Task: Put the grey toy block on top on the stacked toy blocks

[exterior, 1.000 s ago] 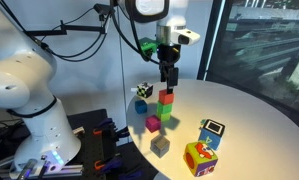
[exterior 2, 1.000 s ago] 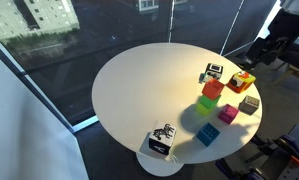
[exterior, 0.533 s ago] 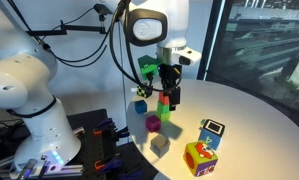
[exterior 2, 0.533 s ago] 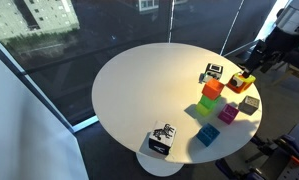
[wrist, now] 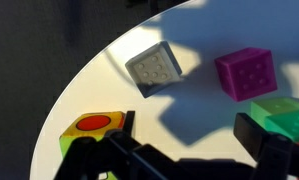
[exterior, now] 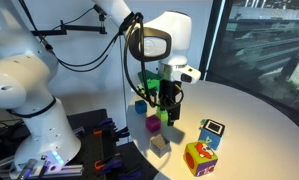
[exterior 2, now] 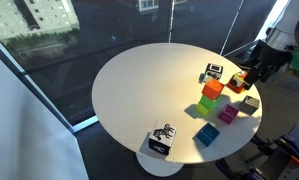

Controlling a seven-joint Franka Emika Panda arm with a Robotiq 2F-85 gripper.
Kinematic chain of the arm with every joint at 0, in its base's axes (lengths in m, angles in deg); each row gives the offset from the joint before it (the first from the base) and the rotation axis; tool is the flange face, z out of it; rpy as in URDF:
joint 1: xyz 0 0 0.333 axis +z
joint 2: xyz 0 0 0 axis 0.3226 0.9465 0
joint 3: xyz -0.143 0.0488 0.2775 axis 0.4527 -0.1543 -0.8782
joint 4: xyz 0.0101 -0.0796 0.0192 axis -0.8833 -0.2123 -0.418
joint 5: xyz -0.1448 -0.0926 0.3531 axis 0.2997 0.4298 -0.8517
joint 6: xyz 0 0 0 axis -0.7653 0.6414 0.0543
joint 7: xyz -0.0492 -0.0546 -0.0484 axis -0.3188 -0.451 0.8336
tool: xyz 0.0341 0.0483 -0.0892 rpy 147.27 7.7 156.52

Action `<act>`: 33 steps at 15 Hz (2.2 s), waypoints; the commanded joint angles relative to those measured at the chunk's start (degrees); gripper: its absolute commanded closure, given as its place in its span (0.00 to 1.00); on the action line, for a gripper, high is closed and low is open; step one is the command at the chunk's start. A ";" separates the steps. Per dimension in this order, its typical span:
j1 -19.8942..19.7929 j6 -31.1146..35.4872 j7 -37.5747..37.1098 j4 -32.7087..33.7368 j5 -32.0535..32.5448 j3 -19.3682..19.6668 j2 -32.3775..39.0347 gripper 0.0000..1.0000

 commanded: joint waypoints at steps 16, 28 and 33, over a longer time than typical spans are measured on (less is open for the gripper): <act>-0.52 1.43 1.36 0.44 3.71 0.33 3.49 0.00; -0.46 9.60 1.90 0.33 6.70 1.28 11.88 0.00; -0.37 12.94 4.48 -0.01 4.88 1.21 14.51 0.00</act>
